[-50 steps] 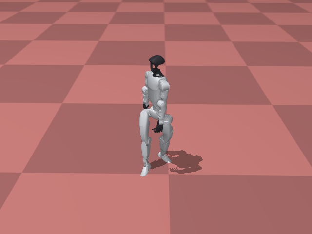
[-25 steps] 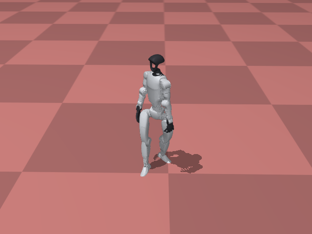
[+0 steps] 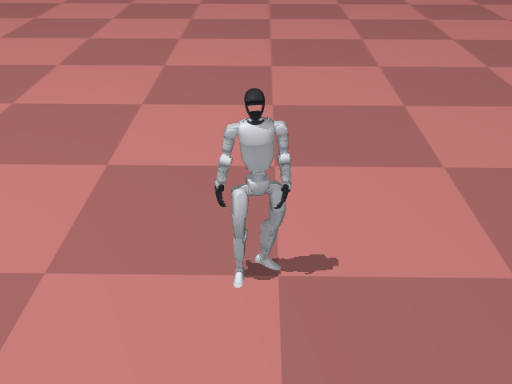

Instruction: Upper body actions

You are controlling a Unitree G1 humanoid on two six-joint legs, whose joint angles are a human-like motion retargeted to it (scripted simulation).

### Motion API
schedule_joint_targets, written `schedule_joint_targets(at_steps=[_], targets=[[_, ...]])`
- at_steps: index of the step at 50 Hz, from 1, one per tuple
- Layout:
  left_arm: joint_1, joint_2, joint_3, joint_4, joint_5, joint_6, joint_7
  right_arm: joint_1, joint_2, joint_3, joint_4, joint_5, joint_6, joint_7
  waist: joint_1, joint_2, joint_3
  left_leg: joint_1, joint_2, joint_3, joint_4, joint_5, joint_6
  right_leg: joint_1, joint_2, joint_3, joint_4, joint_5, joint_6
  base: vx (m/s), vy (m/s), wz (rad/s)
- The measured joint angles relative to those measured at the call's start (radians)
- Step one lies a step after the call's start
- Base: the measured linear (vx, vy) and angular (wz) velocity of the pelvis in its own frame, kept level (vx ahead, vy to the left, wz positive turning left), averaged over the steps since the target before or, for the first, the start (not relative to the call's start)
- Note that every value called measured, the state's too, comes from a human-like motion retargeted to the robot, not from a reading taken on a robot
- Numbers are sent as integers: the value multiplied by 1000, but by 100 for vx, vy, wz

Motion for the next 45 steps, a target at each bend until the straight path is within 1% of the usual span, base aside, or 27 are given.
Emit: schedule_joint_targets(at_steps=[3, 8, 14, 17, 19, 22, 25, 27, 30, 32, 34, 38, 42, 45], targets=[[14, 50, 30, 28, -8, 25, 16, -14, -18, -3, -29, -4, -6, 8, 60, -18, 4, -10, -10, -70, 6, 11, 12, 42, -14, -34, 2, -28, -14, 25, 8, 147], [27, 144, 109, 42, -32, 46, 46, -26, -38, -14, -90, 13, -25, 11, 176, -59, 18, -15, -32, -166, 6, 30, 29, 111, -36, -107, 0, -59, -19, 24, 9, 124], [44, 221, 185, 2, -98, 21, 101, -42, -43, -31, -158, 39, -53, 37, 319, -122, 41, -29, -67, -279, 0, 61, 41, 174, -62, -202, -18, -71, -14, 16, 5, 101], [60, 210, 247, -29, -134, 17, 119, -58, -44, -37, -197, 27, -64, 49, 380, -140, 51, -42, -79, -319, -3, 74, 45, 189, -69, -238, -30, -70, -9, 6, 8, 69], [74, 178, 313, -47, -175, 20, 115, -72, -43, -33, -223, 13, -72, 51, 404, -141, 54, -52, -83, -341, -7, 83, 48, 194, -71, -257, -35, -68, -6, 1, 11, 54], [90, 121, 405, -47, -280, 18, 102, -91, -38, -14, -254, -2, -83, 48, 422, -135, 49, -68, -89, -367, -13, 96, 51, 195, -74, -282, -41, -66, -2, 0, 13, 43], [104, 85, 451, -16, -390, 15, 85, -100, -23, 14, -274, -5, -95, 54, 427, -130, 40, -82, -96, -390, -18, 107, 55, 198, -77, -304, -45, -67, 3, 1, 11, 41], [110, 78, 442, 12, -415, 26, 69, -99, -6, 33, -283, -10, -97, 68, 420, -129, 33, -93, -100, -409, -19, 113, 56, 202, -79, -322, -50, -67, 8, -2, 12, 46], [116, 80, 395, 48, -372, 31, 39, -89, 23, 57, -285, -27, -100, 84, 411, -127, 28, -105, -107, -434, -18, 119, 59, 212, -80, -345, -58, -69, 12, -1, 9, 41], [124, 80, 354, 56, -319, 0, 42, -80, 41, 72, -267, -60, -95, 80, 405, -127, 23, -111, -110, -445, -16, 121, 61, 216, -82, -356, -60, -69, 15, -1, 7, 29], [129, 72, 321, 51, -276, -32, 86, -70, 56, 92, -236, -105, -70, 60, 399, -126, 16, -116, -112, -452, -14, 122, 62, 218, -84, -364, -62, -70, 18, 1, 7, 19], [130, 49, 293, 40, -253, -63, 154, -50, 74, 139, -144, -192, -36, 37, 387, -124, 2, -120, -116, -456, -15, 122, 66, 218, -86, -370, -64, -69, 21, 2, 5, 4], [123, 37, 283, 38, -281, -54, 121, -30, 87, 162, -47, -225, -4, 32, 372, -122, -11, -121, -117, -451, -17, 122, 69, 215, -87, -369, -65, -66, 23, 0, 0, 0], [116, 38, 263, 38, -283, -35, 81, -14, 96, 155, 3, -209, 22, 29, 361, -120, -18, -120, -117, -441, -20, 119, 72, 208, -89, -364, -65, -62, 24, 0, 1, -6]])
